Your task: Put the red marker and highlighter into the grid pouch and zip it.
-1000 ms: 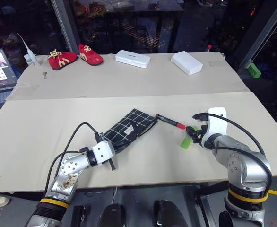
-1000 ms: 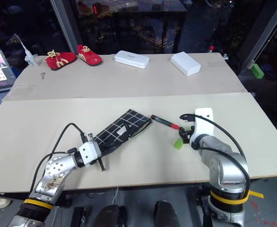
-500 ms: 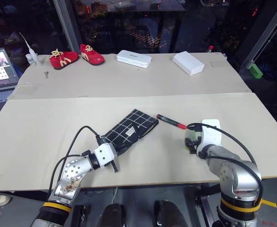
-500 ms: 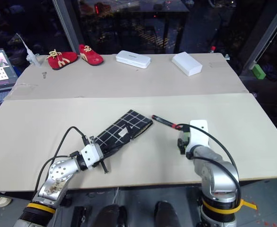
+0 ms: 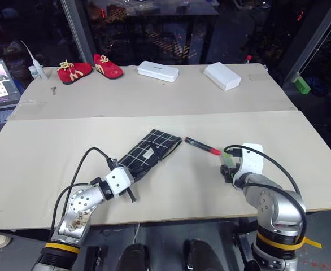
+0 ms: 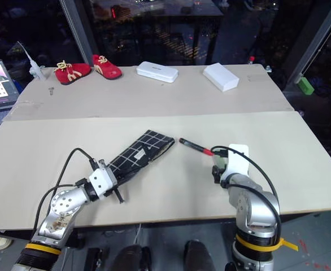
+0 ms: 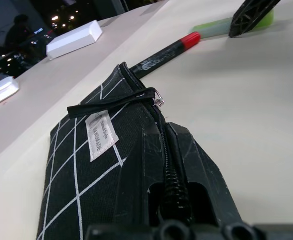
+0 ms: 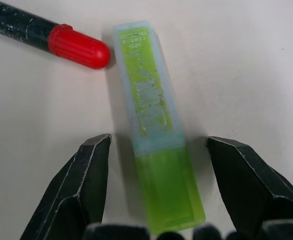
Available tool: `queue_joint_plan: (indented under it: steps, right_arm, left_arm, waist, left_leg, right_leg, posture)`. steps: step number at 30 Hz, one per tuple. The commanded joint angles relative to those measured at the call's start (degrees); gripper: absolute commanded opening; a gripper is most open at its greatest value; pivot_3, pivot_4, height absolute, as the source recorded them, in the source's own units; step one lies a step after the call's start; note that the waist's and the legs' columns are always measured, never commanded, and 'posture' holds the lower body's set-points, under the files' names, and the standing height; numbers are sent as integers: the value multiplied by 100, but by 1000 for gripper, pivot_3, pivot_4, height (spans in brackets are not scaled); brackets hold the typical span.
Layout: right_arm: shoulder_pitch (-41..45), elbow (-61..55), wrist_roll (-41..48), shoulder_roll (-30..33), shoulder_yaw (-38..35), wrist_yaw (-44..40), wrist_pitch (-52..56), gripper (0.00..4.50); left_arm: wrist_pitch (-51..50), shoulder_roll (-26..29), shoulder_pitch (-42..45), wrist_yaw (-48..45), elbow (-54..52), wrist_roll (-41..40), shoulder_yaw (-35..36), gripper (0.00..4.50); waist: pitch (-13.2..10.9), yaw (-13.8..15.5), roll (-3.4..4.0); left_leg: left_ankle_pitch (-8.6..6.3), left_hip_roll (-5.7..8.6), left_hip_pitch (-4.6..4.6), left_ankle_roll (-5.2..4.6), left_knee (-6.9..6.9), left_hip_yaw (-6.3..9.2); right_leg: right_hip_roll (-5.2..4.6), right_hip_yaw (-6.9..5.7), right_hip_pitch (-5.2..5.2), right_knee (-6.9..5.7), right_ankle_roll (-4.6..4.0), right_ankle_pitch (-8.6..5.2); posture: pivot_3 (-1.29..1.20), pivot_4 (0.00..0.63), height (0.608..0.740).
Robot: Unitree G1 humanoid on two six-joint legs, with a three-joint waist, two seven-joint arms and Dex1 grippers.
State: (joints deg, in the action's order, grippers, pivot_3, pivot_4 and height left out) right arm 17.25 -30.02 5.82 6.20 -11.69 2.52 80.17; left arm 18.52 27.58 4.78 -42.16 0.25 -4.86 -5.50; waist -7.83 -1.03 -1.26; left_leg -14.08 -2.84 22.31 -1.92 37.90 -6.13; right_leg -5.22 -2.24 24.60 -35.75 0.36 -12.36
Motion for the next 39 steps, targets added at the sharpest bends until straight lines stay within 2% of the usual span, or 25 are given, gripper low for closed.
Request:
queue_joint_plan:
  steps: [1, 2, 3, 8, 16, 19, 23, 28, 32, 34, 39]
  right_arm:
    - [-82, 96, -85, 162, -13, -31, -150, 3372]
    - [-88, 107, -100, 160, -48, -15, -198, 2874]
    - [-89, 122, -112, 162, -80, -5, -253, 2743]
    - [22, 178, -63, 177, -258, -55, -331, 1052]
    - [222, 343, -52, 245, -346, -115, -443, 1026]
    - [651, 701, 56, 552, -486, -361, -904, 1026]
    - [1097, 1281, 206, 1481, -261, -1283, -2337, 1026]
    - [1071, 1619, -166, 3018, 835, -3166, -4979, 1026]
    - [968, 2163, -947, 3902, 1853, -4130, -7410, 1026]
    - [1043, 2482, -1232, 4046, 2184, -4327, -8196, 1026]
    - [1588, 3276, -1631, 3626, 2672, -4348, -9202, 1026]
  left_arm:
    - [24, 51, -10, 7, -238, -141, 119, 0]
    - [45, 59, -18, -7, -218, -145, 125, 0]
    - [71, 69, -27, -28, -197, -155, 128, 0]
    - [157, 97, -72, -79, -162, -197, 136, 0]
    - [233, 108, -26, -108, -69, -217, 157, 0]
    - [273, 132, -63, -137, -62, -239, 178, 0]
    - [291, 191, -102, -230, -122, -336, 197, 0]
    - [254, 320, -102, -383, -197, -483, 280, 0]
    - [179, 412, -109, -481, -367, -618, 337, 0]
    - [110, 443, -116, -514, -486, -686, 355, 0]
    - [-76, 499, -186, -547, -804, -810, 398, 0]
  waist:
    - [0, 0, 0]
    - [0, 1, 0]
    - [0, 2, 0]
    - [0, 11, 0]
    - [0, 15, 0]
    - [-2, 13, 3]
    - [-10, 3, 15]
    - [-10, 0, 14]
    - [-12, 3, 11]
    - [-13, 5, 9]
    - [-15, -8, 6]
  left_leg:
    - [0, -1, -2, 0, 0, 0]
    - [0, -1, -2, 0, 0, 1]
    - [0, -1, -1, 0, 0, 1]
    - [-1, 0, 2, -1, -1, 3]
    - [-1, 0, 3, -1, -1, 4]
    - [-1, 1, 4, -2, -2, 3]
    - [-2, 4, 13, -4, -2, -2]
    - [-3, 4, 35, -6, -14, -3]
    - [-4, 5, 40, -7, -13, -7]
    - [-4, 5, 40, -7, -7, -12]
    - [-3, 3, 36, -7, 0, -20]
  right_leg:
    - [-1, 0, -2, 1, 1, -1]
    - [-2, 0, -3, 3, 1, -1]
    - [-2, 0, -3, 3, 0, 0]
    - [-2, -2, -1, 3, 0, -1]
    - [-3, -2, -1, 5, 0, -1]
    - [-4, -2, -1, 6, 0, -1]
    - [-6, 2, 14, 8, 0, -1]
    - [9, -2, 41, 7, 1, -2]
    - [6, -2, 44, 9, 2, -3]
    - [0, 1, 41, 12, 8, -5]
    - [-2, 10, 39, 17, 11, -1]
  posture:
    - [0, 150, 740]
    - [0, 150, 740]
    - [0, 150, 740]
    - [0, 150, 740]
    - [0, 150, 740]
    - [0, 150, 740]
    - [0, 150, 740]
    - [0, 150, 740]
    - [0, 150, 740]
    - [0, 150, 740]
    - [0, 150, 740]
